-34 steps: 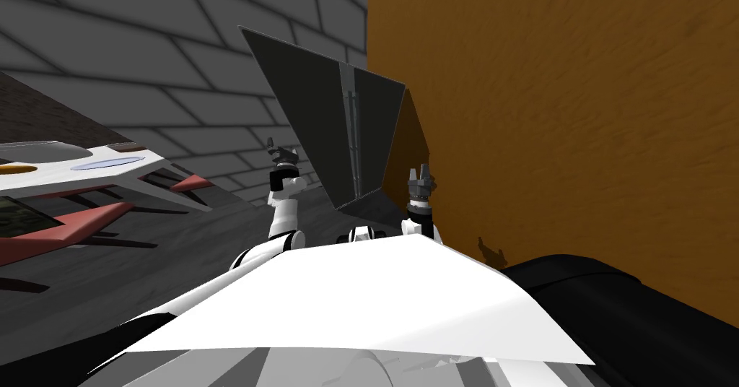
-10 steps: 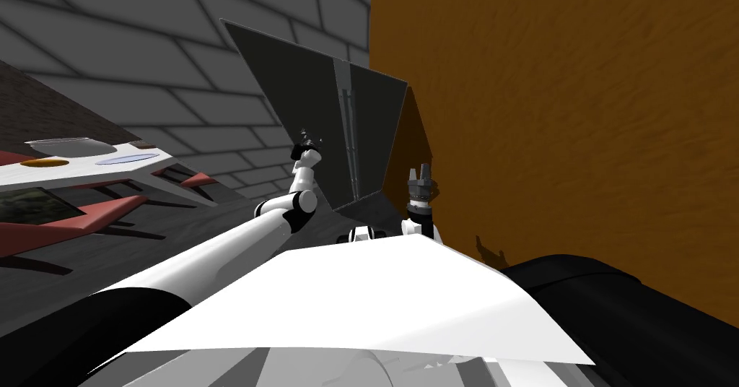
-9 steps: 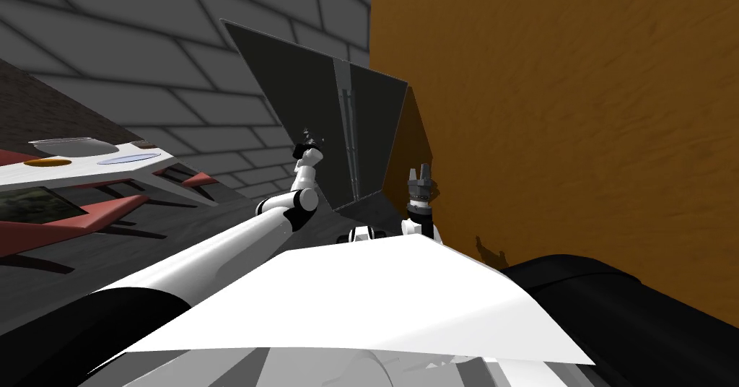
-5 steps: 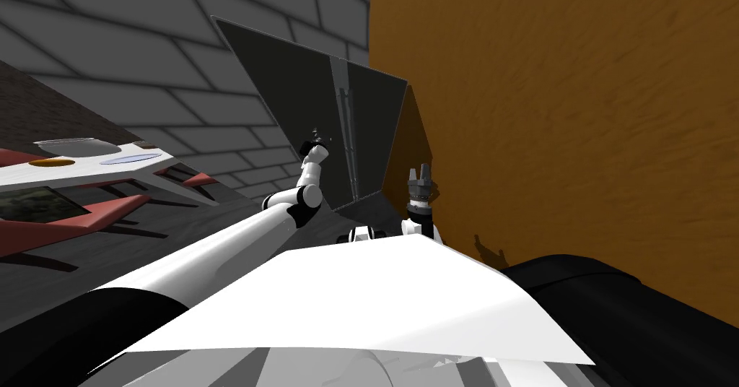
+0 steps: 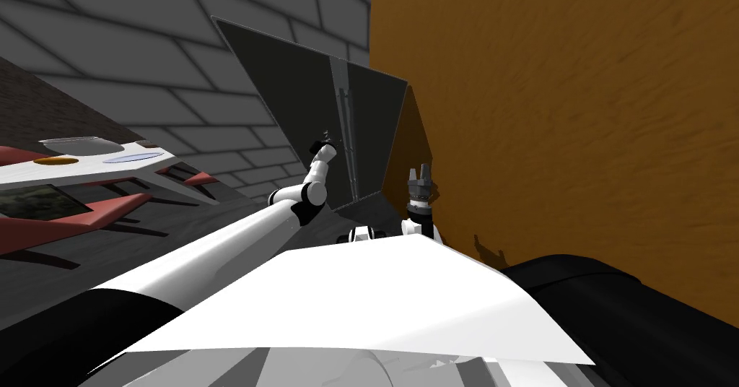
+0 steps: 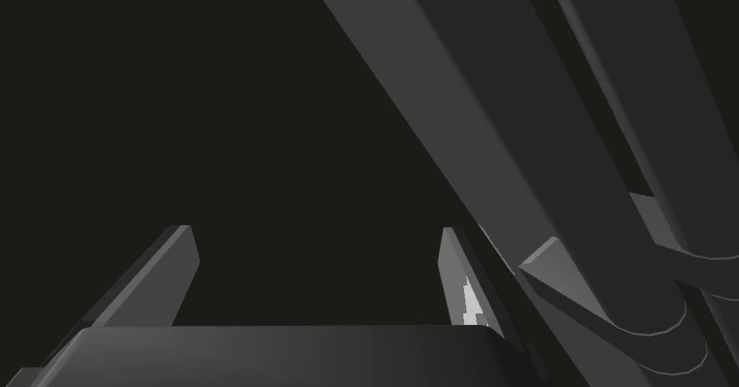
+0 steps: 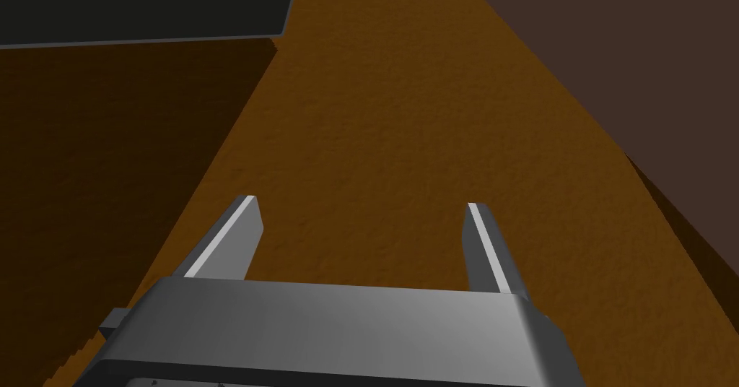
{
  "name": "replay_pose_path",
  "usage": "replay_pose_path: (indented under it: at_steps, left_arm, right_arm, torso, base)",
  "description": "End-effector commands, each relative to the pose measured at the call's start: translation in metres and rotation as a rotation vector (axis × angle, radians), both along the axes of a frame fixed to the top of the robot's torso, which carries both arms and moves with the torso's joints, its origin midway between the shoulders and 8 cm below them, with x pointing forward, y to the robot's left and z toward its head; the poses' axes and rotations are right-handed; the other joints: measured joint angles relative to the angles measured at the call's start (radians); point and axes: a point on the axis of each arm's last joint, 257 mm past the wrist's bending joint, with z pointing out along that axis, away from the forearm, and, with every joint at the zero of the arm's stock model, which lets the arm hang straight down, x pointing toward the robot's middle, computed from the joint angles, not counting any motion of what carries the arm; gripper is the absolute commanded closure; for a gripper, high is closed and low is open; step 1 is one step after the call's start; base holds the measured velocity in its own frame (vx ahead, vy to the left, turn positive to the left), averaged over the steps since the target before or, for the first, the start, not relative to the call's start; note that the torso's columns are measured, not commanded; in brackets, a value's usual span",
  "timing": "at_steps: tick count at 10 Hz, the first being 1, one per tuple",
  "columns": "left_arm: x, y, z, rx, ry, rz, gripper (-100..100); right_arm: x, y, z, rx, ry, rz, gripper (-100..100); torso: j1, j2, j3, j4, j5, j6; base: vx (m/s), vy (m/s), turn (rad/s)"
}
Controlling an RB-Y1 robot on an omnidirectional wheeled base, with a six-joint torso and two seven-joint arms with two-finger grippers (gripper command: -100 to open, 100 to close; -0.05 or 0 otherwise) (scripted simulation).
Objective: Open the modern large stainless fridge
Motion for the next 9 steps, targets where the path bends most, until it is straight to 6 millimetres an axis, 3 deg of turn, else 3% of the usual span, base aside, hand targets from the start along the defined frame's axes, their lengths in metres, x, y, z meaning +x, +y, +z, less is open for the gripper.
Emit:
replay_pose_path:
  at_steps: [1, 2, 3, 4, 8, 9]
  left_arm:
    - [-0.001, -0.032, -0.004, -0.012, 0.017, -0.044, -100]
    - [-0.002, -0.056, -0.008, -0.023, 0.029, -0.078, -100]
    - [-0.002, -0.056, -0.008, -0.023, 0.029, -0.078, -100]
    - [-0.004, -0.075, -0.012, -0.031, 0.039, -0.105, -100]
    - [-0.006, -0.088, -0.015, -0.036, 0.045, -0.122, -100]
    - [-0.004, -0.075, -0.012, -0.033, 0.041, -0.102, -100]
  right_arm:
    - [0.0, 0.0, 0.0, 0.0, 0.0, 0.0, 0]
    - [0.0, 0.0, 0.0, 0.0, 0.0, 0.0, 0]
    - [0.0, 0.0, 0.0, 0.0, 0.0, 0.0, 0]
    - [0.0, 0.0, 0.0, 0.0, 0.0, 0.0, 0]
    - [0.0, 0.0, 0.0, 0.0, 0.0, 0.0, 0]
    - [0.0, 0.0, 0.0, 0.0, 0.0, 0.0, 0]
  torso:
    - [0.0, 0.0, 0.0, 0.0, 0.0, 0.0]
    - [0.0, 0.0, 0.0, 0.0, 0.0, 0.0]
    - [-0.003, -0.001, -0.001, 0.0, -0.001, 0.005]
    - [-0.006, -0.001, -0.001, 0.0, -0.002, 0.006]
    - [-0.013, -0.002, -0.002, 0.0, -0.005, 0.012]
    - [-0.013, -0.003, -0.002, -0.001, -0.005, 0.012]
  base:
    - [0.004, -0.016, 0.002]
    - [0.002, -0.009, 0.064]
    - [0.005, 0.001, 0.012]
    - [0.006, 0.003, 0.009]
    - [-0.001, -0.001, 0.005]
    - [-0.004, 0.007, 0.02]
